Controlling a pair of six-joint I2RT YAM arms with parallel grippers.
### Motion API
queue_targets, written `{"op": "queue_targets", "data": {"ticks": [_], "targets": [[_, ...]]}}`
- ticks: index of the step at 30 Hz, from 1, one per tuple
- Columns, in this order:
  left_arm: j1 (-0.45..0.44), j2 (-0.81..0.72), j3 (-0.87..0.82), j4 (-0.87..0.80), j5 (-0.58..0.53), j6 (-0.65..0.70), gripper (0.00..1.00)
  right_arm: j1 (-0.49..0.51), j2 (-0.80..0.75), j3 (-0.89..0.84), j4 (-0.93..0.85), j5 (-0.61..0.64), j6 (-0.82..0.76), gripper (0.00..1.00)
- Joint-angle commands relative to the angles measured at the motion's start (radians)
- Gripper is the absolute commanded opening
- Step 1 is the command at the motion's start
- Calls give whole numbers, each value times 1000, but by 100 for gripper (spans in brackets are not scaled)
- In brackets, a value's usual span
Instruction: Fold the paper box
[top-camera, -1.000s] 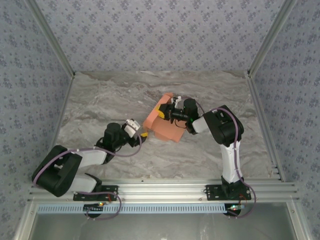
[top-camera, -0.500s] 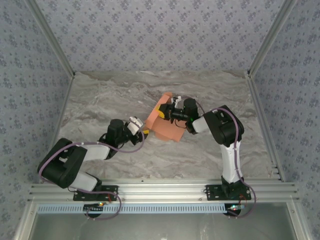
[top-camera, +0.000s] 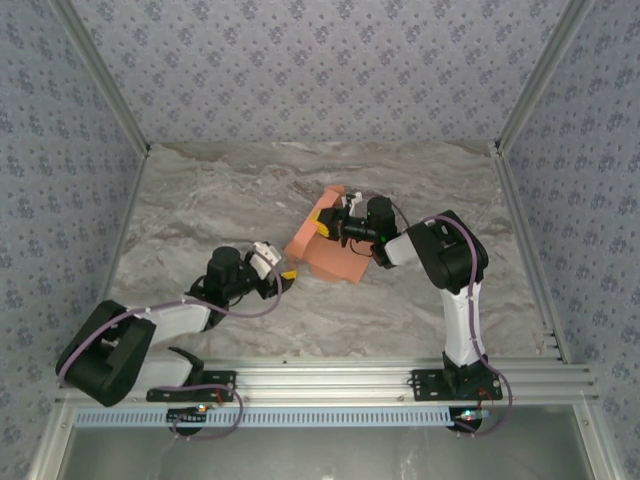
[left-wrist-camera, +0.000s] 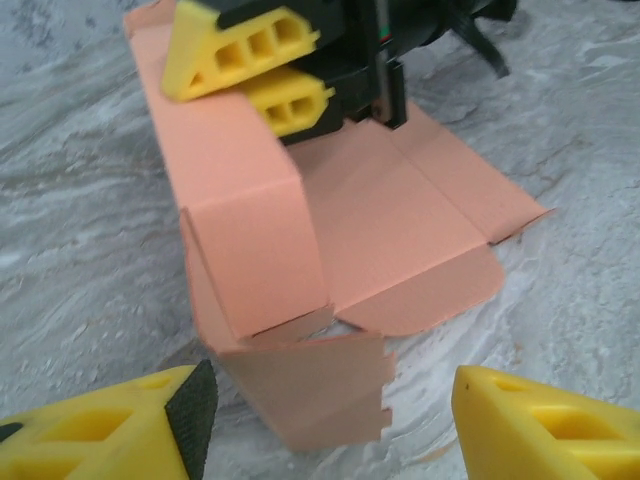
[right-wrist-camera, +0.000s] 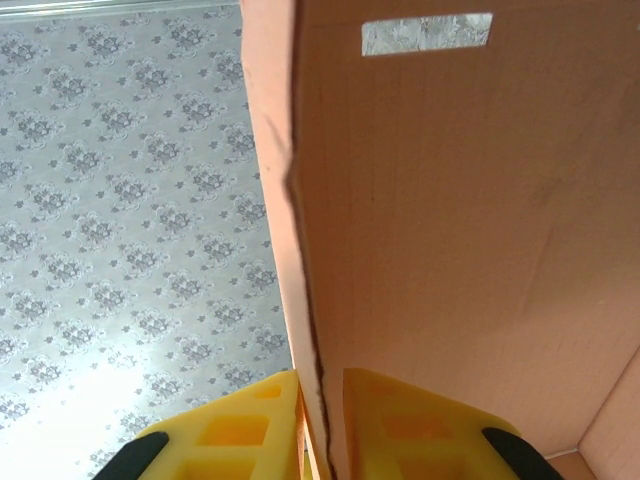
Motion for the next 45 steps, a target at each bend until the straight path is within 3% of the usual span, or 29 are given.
{"op": "queue_targets", "data": {"ticks": [1, 13, 18, 21, 34, 39, 45], "targets": [[8, 3, 35, -37, -75, -26, 63, 0, 7, -8, -104, -26, -18, 18], [-3, 82, 62, 10, -54, 18, 56, 0, 1, -12, -120, -25, -27, 17], [-2, 139, 101, 35, 4, 9, 44, 1, 4, -6, -128, -24, -28, 17], [-2, 163, 108, 62, 4, -8, 41, 1, 2, -7, -131, -24, -29, 17], [-33, 181, 126, 70, 12, -60, 37, 0, 4, -9, -145, -21, -34, 16], [-61, 230, 126, 122, -41, -106, 36, 2, 7, -11, -146, -18, -37, 16], [-84, 245, 144, 118, -47, -114, 39, 2, 7, -19, -142, -15, -36, 16]]}}
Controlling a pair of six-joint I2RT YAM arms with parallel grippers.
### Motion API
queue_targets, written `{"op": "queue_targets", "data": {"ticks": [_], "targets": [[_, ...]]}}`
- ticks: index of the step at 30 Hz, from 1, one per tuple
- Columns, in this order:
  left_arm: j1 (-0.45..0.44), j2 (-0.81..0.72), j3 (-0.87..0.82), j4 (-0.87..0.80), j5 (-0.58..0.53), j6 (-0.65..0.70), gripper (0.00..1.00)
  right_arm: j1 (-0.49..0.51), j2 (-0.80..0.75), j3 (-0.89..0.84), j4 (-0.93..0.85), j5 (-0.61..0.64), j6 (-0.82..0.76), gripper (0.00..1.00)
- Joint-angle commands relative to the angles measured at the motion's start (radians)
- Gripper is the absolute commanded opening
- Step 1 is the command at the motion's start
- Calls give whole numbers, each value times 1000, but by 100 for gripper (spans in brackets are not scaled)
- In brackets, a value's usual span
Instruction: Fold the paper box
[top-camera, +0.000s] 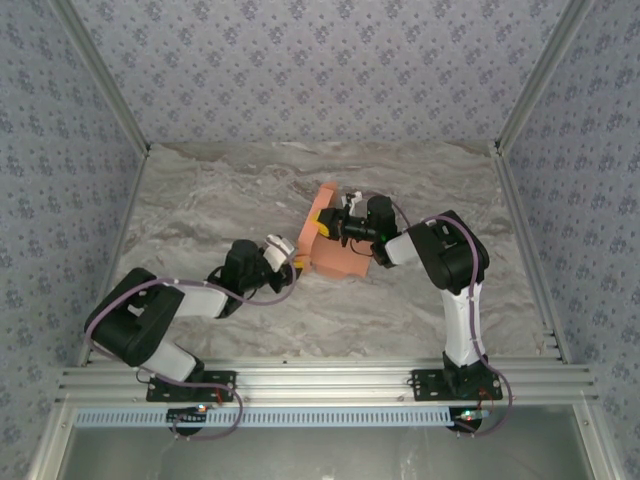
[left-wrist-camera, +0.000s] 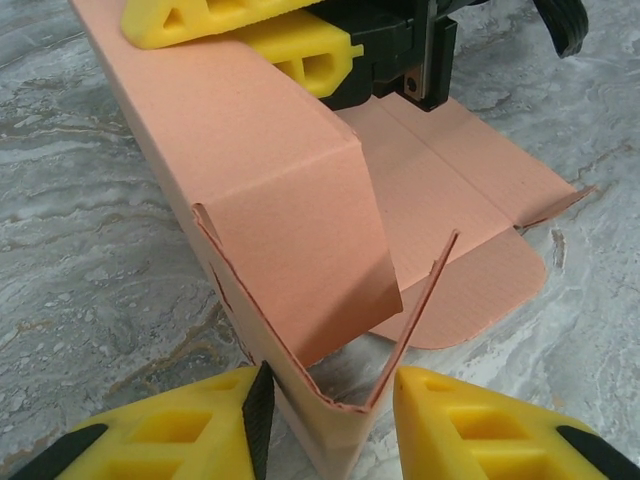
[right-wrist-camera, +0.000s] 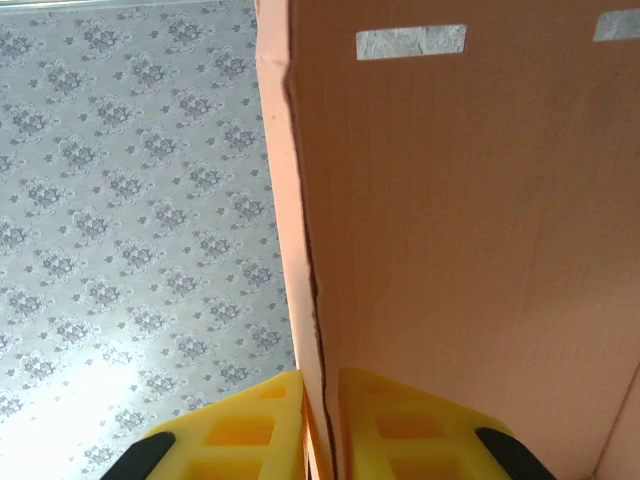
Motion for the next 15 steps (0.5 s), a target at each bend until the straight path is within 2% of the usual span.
{"op": "queue_targets", "data": {"ticks": [1, 11, 15], "targets": [[-24, 11, 37, 33, -1, -21, 40, 3, 14, -23, -120, -8, -17, 16], [-99, 102, 32, 146, -85, -106, 39, 5, 9, -23, -103, -13, -12, 17], [-108, 100, 52, 115, -132, -105, 39, 4, -2, -29, -102, -25, -12, 21]]}}
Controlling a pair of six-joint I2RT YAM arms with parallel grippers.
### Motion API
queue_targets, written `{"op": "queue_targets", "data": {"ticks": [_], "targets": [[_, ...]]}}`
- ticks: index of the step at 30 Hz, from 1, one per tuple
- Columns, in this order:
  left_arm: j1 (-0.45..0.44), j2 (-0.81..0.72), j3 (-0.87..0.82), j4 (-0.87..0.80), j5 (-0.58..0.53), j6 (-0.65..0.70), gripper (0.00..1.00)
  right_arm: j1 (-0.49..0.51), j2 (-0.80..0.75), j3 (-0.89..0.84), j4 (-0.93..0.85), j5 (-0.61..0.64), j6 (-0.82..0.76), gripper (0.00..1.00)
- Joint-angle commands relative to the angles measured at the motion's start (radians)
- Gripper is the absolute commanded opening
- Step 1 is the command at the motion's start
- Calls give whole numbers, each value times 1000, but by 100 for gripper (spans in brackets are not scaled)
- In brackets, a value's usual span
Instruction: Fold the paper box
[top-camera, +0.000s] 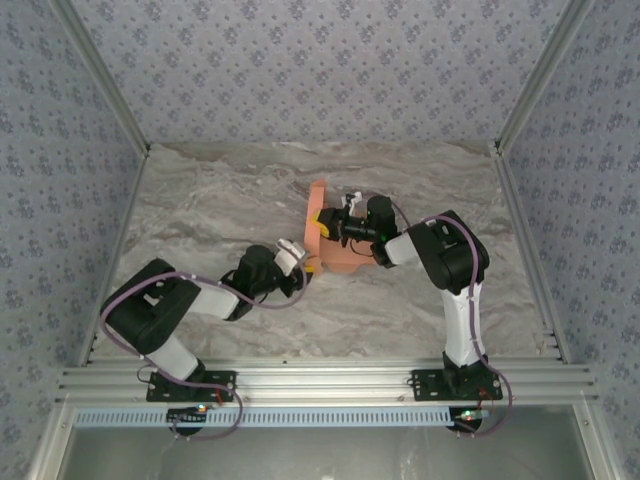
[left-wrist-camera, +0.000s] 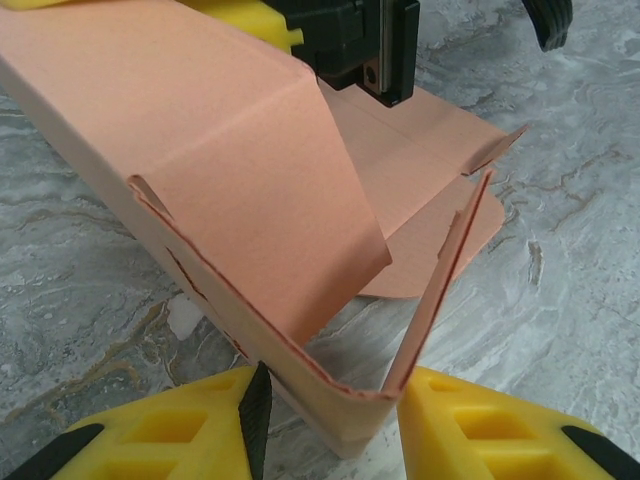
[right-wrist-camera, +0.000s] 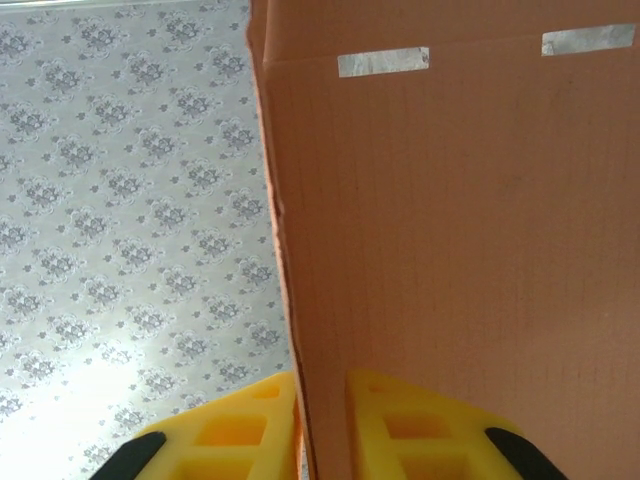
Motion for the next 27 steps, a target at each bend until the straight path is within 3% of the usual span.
{"op": "queue_targets", "data": {"ticks": [1, 11, 27], "targets": [[-8, 3, 37, 26, -52, -21, 40, 2, -5, -29, -98, -24, -16, 22], [-9, -9, 81, -61, -101, 21, 40, 3, -39, -41, -94, -35, -10, 27], [2, -26, 92, -100, -101, -10, 40, 59, -47, -63, -4, 79, 99, 10]]}}
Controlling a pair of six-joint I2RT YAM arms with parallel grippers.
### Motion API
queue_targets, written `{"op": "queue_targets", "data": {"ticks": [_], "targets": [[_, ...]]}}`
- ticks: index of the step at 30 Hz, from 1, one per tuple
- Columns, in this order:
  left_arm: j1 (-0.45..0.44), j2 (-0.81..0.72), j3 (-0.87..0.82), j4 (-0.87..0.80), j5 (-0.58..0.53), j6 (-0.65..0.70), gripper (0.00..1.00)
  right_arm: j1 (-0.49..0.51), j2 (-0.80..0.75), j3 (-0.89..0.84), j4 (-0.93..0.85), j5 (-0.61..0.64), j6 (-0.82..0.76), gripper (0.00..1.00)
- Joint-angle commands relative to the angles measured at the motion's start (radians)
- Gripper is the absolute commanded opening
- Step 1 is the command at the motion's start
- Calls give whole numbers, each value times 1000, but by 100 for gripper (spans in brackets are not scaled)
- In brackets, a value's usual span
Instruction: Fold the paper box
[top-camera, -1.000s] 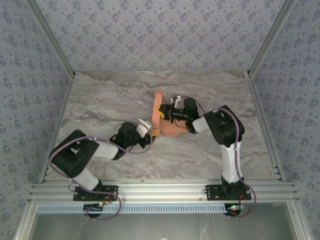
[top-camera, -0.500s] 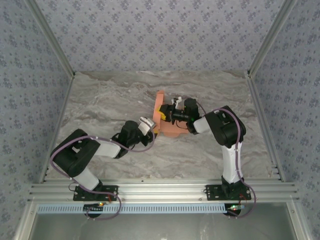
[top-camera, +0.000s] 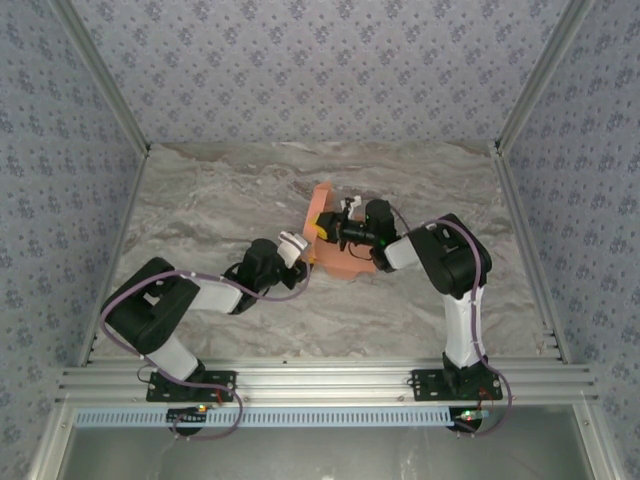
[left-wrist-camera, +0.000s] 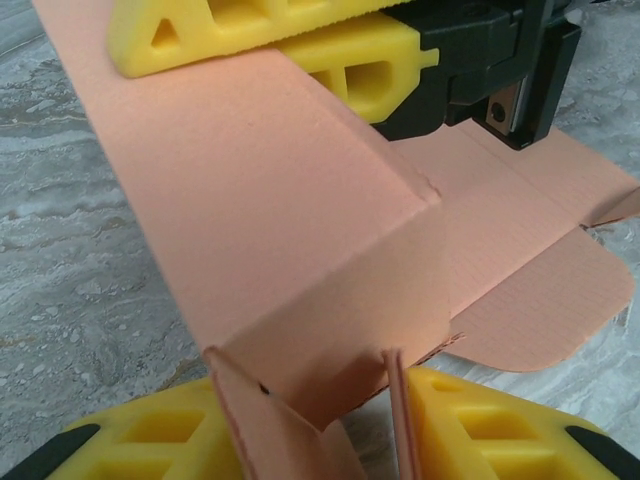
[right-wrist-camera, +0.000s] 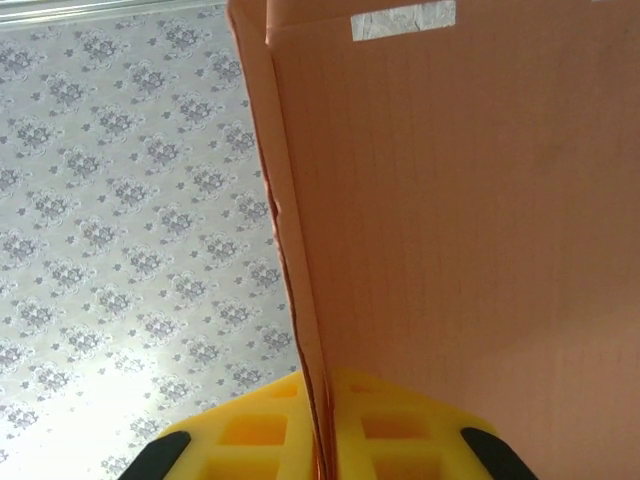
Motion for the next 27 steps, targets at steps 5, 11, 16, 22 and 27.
{"op": "queue_targets", "data": {"ticks": [5, 11, 16, 22, 27], "targets": [[-4, -36, -55, 84, 28, -78, 44, 25, 7, -6, -10, 30, 41, 9], [-48, -65, -99, 86, 8, -94, 48, 14, -1, -32, 20, 23, 42, 9], [-85, -71, -103, 73, -62, -96, 48, 9, -7, -64, 40, 26, 27, 9], [-106, -83, -108, 70, -140, -82, 48, 8, -12, -53, 73, 46, 56, 9], [-42, -169, -72, -67, -137, -46, 48, 21, -22, -39, 116, 128, 99, 8]]}}
